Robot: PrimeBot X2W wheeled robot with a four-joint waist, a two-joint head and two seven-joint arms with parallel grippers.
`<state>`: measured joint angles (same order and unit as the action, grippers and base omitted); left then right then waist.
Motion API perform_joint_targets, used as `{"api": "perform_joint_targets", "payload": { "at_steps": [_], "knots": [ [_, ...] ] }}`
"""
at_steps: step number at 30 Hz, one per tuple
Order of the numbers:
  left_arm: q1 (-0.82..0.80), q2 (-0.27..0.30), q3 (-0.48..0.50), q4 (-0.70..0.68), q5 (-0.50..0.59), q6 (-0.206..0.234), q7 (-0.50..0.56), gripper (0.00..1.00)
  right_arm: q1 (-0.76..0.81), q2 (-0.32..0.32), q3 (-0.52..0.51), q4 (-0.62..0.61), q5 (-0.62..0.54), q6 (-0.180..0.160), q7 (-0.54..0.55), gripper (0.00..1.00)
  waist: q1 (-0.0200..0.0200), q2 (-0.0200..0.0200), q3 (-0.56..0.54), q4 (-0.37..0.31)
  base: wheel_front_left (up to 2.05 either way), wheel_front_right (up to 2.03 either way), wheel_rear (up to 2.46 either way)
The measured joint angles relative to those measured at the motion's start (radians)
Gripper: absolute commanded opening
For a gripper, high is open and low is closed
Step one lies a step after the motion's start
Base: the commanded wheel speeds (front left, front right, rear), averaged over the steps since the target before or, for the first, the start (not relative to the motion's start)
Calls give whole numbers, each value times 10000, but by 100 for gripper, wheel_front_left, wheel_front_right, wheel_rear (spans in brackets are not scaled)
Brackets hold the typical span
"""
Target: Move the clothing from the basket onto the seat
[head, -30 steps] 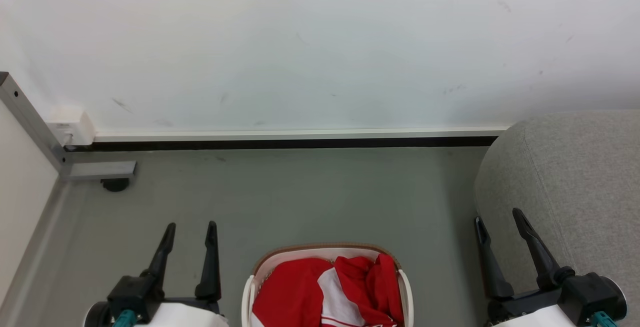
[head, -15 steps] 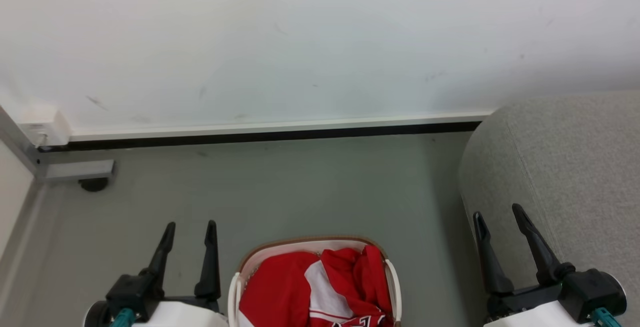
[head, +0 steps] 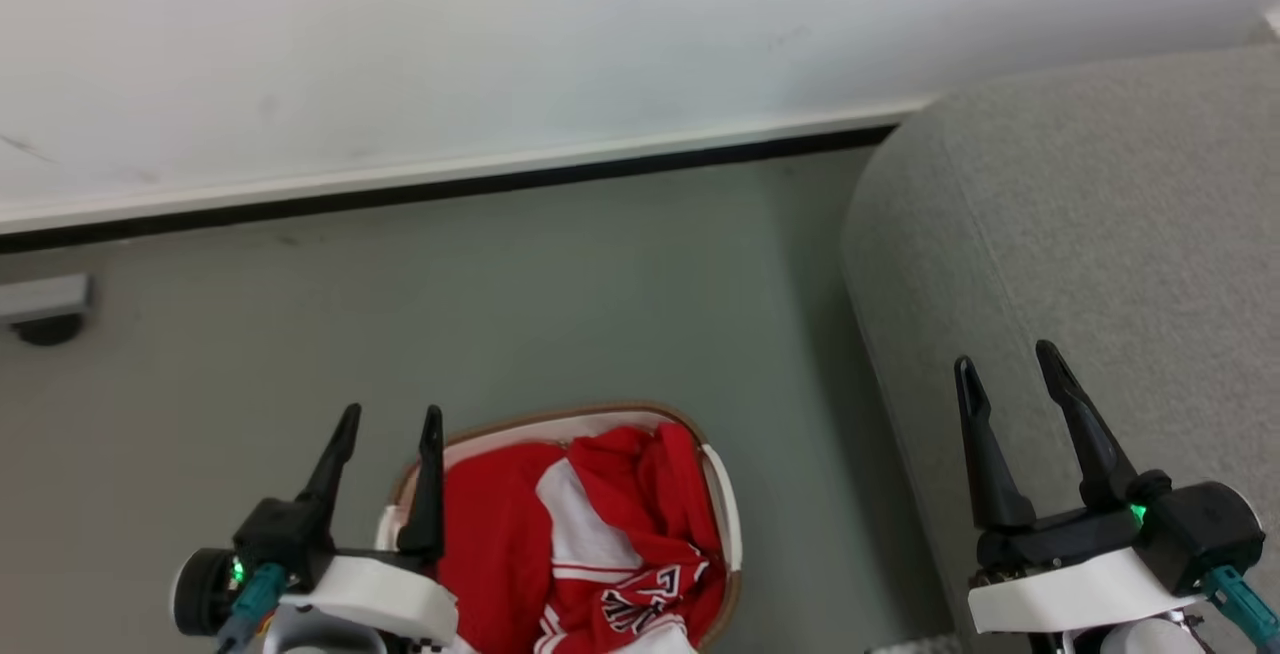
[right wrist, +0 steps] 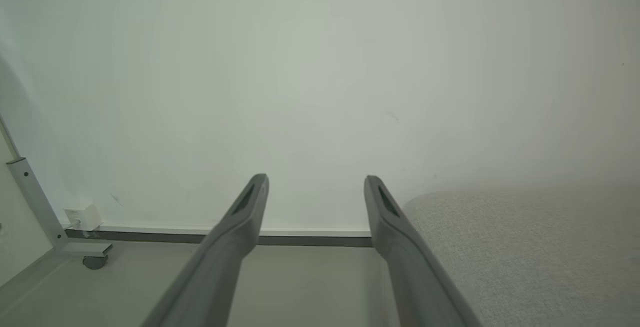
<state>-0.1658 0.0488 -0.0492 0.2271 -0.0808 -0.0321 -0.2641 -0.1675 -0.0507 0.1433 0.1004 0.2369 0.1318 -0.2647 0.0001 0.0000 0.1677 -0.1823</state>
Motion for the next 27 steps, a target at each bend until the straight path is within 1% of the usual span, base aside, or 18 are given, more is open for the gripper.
{"api": "perform_joint_targets", "payload": {
  "at_steps": [2, 6, 7, 8, 13, 16, 20, 25, 27],
  "knots": [
    [-145, 48, 0, 345, 113, -61, 0, 100, -127, 0, 25, -31, 58, 0, 0, 100, 0, 0, 225, -222, 0, 0, 0],
    [-482, 334, -113, 1398, 359, -159, 0, 100, -288, 2, 36, -96, 173, 0, 0, 100, 0, 0, 663, -684, 0, 0, 0],
    [-736, 556, -251, 1973, 610, -242, 0, 100, -371, 0, 48, -142, 207, 0, 0, 100, 0, 0, 893, -886, 0, 0, 0],
    [-736, 556, -251, 1973, 610, -242, 0, 100, -371, 0, 48, -142, 207, 0, 0, 100, 0, 0, 893, -886, 0, 0, 0],
    [-1492, 1081, -573, 3645, 895, -464, 0, 100, -612, 2, 125, -270, 372, 0, 0, 100, 1, 1, 1508, -1349, 0, 0, 0],
    [-2035, 1440, -844, 4619, 1264, -527, 0, 100, -777, -2, 134, -349, 483, 0, 0, 100, 0, 0, 1901, -1595, 0, 0, 0],
    [-2783, 1822, -1070, 5891, 1455, -602, 4, 100, -1013, 2, 142, -468, 652, 0, 0, 100, 0, 0, 2473, -1905, 0, 0, 0],
    [-3708, 2136, -1902, 7294, 2063, -815, 213, 100, -1300, 0, 196, -598, 884, 0, 0, 100, 0, 0, 3249, -2256, 0, 0, 0],
    [-4033, 2247, -2123, 7814, 2159, -834, 330, 100, -1379, 0, 211, -654, 1066, 0, 0, 100, 0, 0, 3536, -2407, 0, 0, 0]
  ]
}}
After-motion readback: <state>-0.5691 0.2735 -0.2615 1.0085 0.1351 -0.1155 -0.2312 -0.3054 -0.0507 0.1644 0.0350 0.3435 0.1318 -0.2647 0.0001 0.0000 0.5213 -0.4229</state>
